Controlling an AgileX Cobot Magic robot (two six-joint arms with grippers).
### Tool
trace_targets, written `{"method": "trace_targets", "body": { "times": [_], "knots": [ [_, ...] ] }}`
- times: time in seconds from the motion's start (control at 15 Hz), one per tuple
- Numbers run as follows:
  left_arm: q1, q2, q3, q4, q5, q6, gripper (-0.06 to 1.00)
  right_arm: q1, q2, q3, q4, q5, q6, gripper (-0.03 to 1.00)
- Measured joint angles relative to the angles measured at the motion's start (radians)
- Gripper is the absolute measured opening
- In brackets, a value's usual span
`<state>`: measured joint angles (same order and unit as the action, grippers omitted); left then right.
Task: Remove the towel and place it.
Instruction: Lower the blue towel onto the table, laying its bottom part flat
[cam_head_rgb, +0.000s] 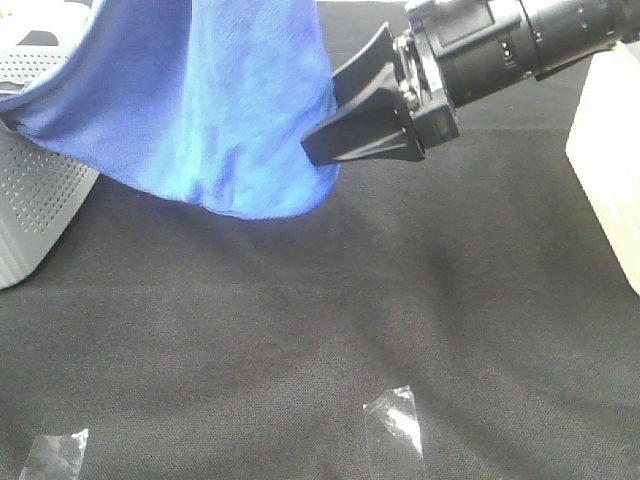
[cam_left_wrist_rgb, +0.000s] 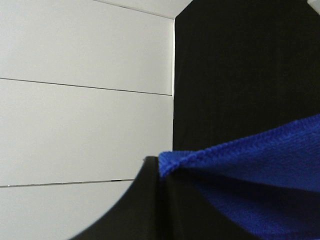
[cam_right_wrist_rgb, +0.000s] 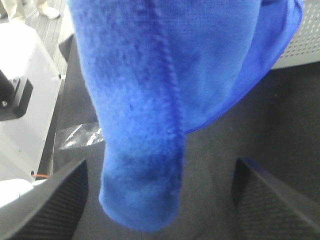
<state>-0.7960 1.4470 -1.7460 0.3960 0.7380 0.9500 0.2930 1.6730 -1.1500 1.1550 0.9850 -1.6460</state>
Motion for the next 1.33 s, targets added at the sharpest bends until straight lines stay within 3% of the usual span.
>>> {"method": "trace_targets", "body": {
  "times": [0.27, 0.47, 0.73, 0.87, 1.13, 1.33],
  "knots": [
    [0.0, 0.0, 0.0, 0.007, 0.006, 0.0, 0.0, 0.0, 0.0, 0.0, -0.003, 0.0, 0.018, 0.61],
    [0.0, 0.004, 0.0, 0.014, 0.008, 0.0, 0.0, 0.0, 0.0, 0.0, -0.01, 0.0, 0.025, 0.36],
    [0.0, 0.005, 0.0, 0.025, 0.042, -0.014, 0.0, 0.0, 0.0, 0.0, -0.013, -0.001, 0.029, 0.18],
    [0.0, 0.007, 0.0, 0.048, 0.052, -0.053, 0.0, 0.0, 0.0, 0.0, -0.019, -0.001, 0.05, 0.01],
    [0.0, 0.007, 0.0, 0.051, 0.085, -0.096, 0.0, 0.0, 0.0, -0.026, -0.043, 0.018, 0.165, 0.0],
    [0.0, 0.007, 0.0, 0.05, 0.107, -0.264, 0.0, 0.0, -0.028, -0.062, -0.147, -0.031, 0.408, 0.0]
  ]
}}
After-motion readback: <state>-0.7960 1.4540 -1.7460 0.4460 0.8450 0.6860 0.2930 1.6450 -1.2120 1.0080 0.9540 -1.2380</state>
